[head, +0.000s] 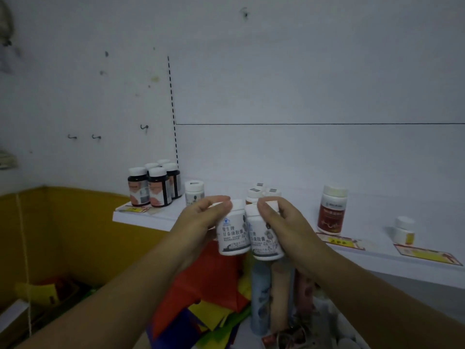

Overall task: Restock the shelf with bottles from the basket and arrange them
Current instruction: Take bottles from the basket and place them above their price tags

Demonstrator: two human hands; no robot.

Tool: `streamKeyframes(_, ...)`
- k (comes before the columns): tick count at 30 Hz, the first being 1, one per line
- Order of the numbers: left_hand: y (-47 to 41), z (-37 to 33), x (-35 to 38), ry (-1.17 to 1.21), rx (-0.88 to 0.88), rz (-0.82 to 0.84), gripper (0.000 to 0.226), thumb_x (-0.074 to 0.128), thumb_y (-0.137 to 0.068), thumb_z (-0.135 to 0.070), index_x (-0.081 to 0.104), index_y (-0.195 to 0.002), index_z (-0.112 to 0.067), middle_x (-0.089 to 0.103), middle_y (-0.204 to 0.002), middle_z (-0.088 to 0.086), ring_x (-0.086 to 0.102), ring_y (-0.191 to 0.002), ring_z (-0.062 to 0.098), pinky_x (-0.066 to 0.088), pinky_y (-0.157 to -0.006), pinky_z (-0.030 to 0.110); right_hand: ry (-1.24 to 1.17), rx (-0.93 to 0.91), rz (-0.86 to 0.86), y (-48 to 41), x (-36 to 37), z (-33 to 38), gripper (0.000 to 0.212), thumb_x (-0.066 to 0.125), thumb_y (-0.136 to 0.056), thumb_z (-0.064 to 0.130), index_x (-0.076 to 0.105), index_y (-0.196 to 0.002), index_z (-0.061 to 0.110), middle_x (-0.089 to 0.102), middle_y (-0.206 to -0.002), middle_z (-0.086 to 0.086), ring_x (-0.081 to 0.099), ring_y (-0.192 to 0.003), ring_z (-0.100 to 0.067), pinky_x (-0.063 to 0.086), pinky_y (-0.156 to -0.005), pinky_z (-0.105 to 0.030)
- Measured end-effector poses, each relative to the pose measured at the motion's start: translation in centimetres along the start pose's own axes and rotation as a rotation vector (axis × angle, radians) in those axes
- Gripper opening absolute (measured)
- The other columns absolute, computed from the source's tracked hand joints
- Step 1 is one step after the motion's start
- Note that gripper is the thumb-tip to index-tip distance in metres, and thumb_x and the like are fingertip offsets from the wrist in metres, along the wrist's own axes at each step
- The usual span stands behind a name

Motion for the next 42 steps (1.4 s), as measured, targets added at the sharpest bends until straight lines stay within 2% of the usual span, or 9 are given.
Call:
streamKeyframes(7,-6.9,-8.5,-7.0,-0.283,0.208,-0.218,0.012,0.066,-0.083,-0.015,0.065,-0.094,-0.015,0.065,-0.095,0.005,0.063,-0.088,0.022,0.052,-0.075,0.032,0.225,-0.174,-0.05,-7.6,1.8,3.1,0.034,0.074,-0.075,0.036,0.061,-0.103,0.021,0.067,-0.094,0.003,0.065,-0.08,-0.009,0.052,-0.061,-0.013)
streamKeyframes(13,-12.6,-12.1,-11.3,-0.433,0.306,-0.276,0.019,0.07,-0.079,-0.014,0.065,-0.097,-0.012,0.064,-0.095,0.003,0.061,-0.092,0.02,0.052,-0.085,0.036,0.525,-0.23,-0.043,-13.1,5.6,2.9,0.042,0.077,-0.07,0.043,0.054,-0.102,0.028,0.06,-0.097,0.007,0.057,-0.082,-0.006,0.048,-0.066,-0.017)
streamKeyframes(17,-17.3,-11.6,-13.3,-0.41,0.312,-0.21,0.02,0.073,-0.077,-0.016,0.065,-0.095,-0.014,0.063,-0.092,-0.001,0.062,-0.09,0.017,0.054,-0.085,0.034,0.754,-0.129,-0.067,-16.2,7.4,1.6,0.047,0.073,-0.072,0.047,0.048,-0.107,0.029,0.055,-0.101,0.007,0.055,-0.09,-0.013,0.046,-0.067,-0.021)
streamKeyframes(21,-21.9,-9.6,-14.5,-0.42,0.256,-0.111,0.028,0.075,-0.076,-0.015,0.065,-0.101,-0.012,0.065,-0.102,0.003,0.063,-0.089,0.015,0.054,-0.072,0.024,0.88,0.021,-0.015,-18.6,8.2,-0.9,0.045,0.074,-0.072,0.044,0.048,-0.106,0.028,0.06,-0.105,0.004,0.06,-0.093,-0.015,0.053,-0.077,-0.028)
streamKeyframes(25,-25.7,-6.7,-14.2,-0.496,0.127,0.016,0.03,0.076,-0.073,-0.012,0.065,-0.1,-0.01,0.064,-0.105,0.008,0.063,-0.098,0.022,0.057,-0.083,0.036,0.933,0.072,-0.022,-19.5,8.3,-2.5,0.034,0.076,-0.071,0.039,0.057,-0.097,0.029,0.064,-0.103,0.005,0.061,-0.09,-0.011,0.052,-0.076,-0.026)
streamKeyframes(29,-27.6,-3.9,-12.7,-0.611,0.036,0.155,0.032,0.076,-0.073,-0.011,0.065,-0.103,-0.009,0.063,-0.108,0.009,0.063,-0.098,0.023,0.057,-0.074,0.031,0.973,0.045,-0.033,-19.5,8.8,-3.0,0.022,0.074,-0.073,0.038,0.063,-0.091,0.034,0.063,-0.106,0.01,0.06,-0.089,-0.006,0.05,-0.078,-0.023)
streamKeyframes(34,-28.2,-0.9,-11.3,-0.755,-0.081,0.355,0.037,0.075,-0.073,-0.007,0.063,-0.107,-0.013,0.062,-0.112,0.01,0.062,-0.097,0.023,0.057,-0.07,0.029,1.023,0.029,-0.07,-19.0,9.1,-2.7,0.024,0.073,-0.074,0.039,0.064,-0.096,0.034,0.061,-0.111,0.011,0.06,-0.093,-0.008,0.054,-0.084,-0.029)
streamKeyframes(37,-28.2,0.6,-10.9,-0.802,-0.145,0.453,0.036,0.075,-0.072,-0.006,0.065,-0.106,-0.013,0.064,-0.111,0.011,0.063,-0.097,0.023,0.057,-0.076,0.031,1.049,0.022,-0.076,-18.6,9.4,-2.5,0.028,0.071,-0.076,0.039,0.066,-0.102,0.032,0.064,-0.112,0.011,0.061,-0.095,-0.009,0.054,-0.087,-0.035)
streamKeyframes(42,-28.3,1.8,-10.7,-0.807,-0.175,0.512,0.025,0.072,-0.077,-0.013,0.067,-0.102,-0.015,0.067,-0.106,0.008,0.063,-0.093,0.018,0.056,-0.075,0.028,1.172,0.037,-0.072,-17.9,9.8,-2.7,0.041,0.061,-0.084,0.044,0.059,-0.123,0.03,0.056,-0.134,0.011,0.052,-0.118,-0.009,0.044,-0.103,-0.033)
Point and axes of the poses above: each hand's wrist, its own y-axis away from the middle knuckle, its own x-axis out of the palm, z = x × y, the point moved 9 cm from there along -y, towards the middle knuckle
